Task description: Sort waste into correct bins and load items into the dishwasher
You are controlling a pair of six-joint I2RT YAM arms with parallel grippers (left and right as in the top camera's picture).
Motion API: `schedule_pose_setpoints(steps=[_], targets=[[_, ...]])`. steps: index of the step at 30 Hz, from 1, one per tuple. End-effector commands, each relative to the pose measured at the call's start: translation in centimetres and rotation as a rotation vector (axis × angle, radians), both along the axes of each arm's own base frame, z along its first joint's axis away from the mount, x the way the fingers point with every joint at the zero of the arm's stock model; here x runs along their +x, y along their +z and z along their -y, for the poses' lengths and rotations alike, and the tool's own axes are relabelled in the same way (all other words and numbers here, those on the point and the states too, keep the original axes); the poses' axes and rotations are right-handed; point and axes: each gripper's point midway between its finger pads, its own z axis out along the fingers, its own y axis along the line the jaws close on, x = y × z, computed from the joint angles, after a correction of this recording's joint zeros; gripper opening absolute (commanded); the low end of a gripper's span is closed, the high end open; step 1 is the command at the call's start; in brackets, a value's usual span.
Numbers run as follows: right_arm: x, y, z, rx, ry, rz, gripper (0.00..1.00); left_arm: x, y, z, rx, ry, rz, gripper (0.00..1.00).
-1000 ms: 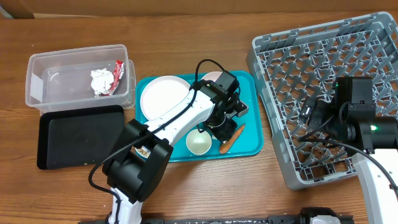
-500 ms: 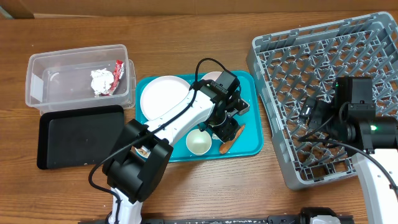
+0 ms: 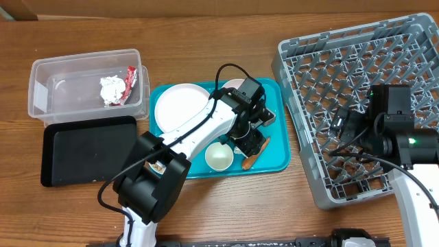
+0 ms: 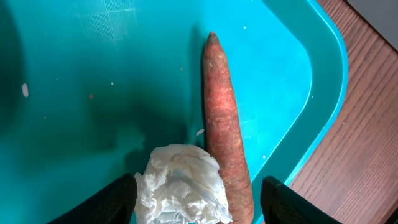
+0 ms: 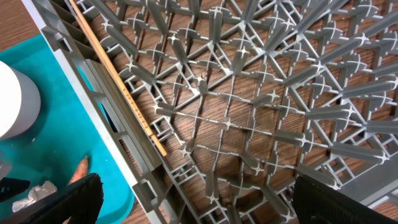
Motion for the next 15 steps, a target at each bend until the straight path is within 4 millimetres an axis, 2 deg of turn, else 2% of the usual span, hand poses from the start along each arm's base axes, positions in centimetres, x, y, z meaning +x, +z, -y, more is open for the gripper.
schedule_pose_setpoints(steps=[1, 15], targets=[[0.31, 1.2, 0.19, 0.002, -0.011, 0.039, 1.0, -0.18, -0.82, -0.33, 0.021, 0.001, -0.01, 0.66], [0.31, 1.2, 0.19, 0.003, -0.011, 0.038, 1.0, -0.07, -1.62, -1.0, 0.053, 0.005, 0.009, 0.63]])
